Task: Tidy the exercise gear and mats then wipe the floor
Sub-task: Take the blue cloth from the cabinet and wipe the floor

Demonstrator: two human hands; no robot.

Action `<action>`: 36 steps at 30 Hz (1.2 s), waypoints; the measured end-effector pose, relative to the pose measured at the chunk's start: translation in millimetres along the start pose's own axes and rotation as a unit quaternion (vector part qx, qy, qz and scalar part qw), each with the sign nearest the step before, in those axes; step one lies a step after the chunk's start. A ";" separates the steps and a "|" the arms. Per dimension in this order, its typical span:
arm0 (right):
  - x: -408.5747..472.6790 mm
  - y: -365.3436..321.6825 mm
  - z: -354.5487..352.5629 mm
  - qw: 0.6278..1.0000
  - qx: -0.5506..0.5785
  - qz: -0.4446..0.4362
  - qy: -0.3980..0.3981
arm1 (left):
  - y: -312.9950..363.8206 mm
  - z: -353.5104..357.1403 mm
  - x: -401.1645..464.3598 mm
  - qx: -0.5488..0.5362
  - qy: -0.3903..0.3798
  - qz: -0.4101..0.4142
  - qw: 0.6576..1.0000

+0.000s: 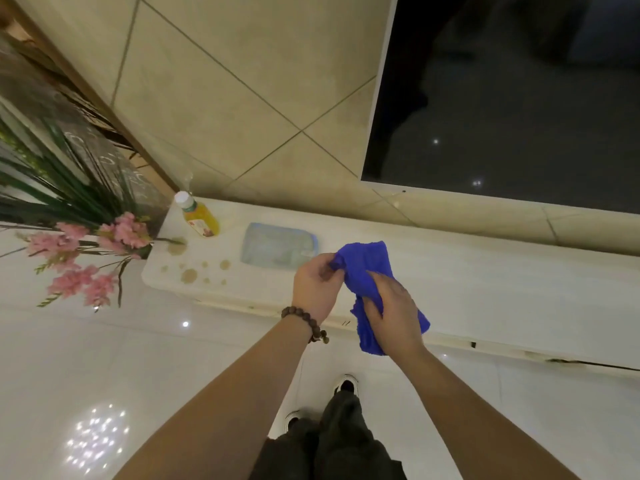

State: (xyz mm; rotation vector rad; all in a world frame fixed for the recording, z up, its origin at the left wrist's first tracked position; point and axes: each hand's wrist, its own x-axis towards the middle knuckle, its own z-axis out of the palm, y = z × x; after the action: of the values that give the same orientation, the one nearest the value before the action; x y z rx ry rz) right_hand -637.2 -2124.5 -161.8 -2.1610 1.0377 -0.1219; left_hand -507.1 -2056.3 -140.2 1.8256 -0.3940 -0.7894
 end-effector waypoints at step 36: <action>176.0 236.4 160.6 0.953 -0.298 0.043 0.018 | -266.5 93.5 194.3 0.564 -0.098 0.122 0.811</action>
State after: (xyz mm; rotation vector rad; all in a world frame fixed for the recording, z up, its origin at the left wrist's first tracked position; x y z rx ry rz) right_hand -611.2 -2255.6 -469.6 -2.6447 1.3121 0.2245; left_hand -455.2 -2135.5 -469.7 2.6810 -1.4415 -0.5746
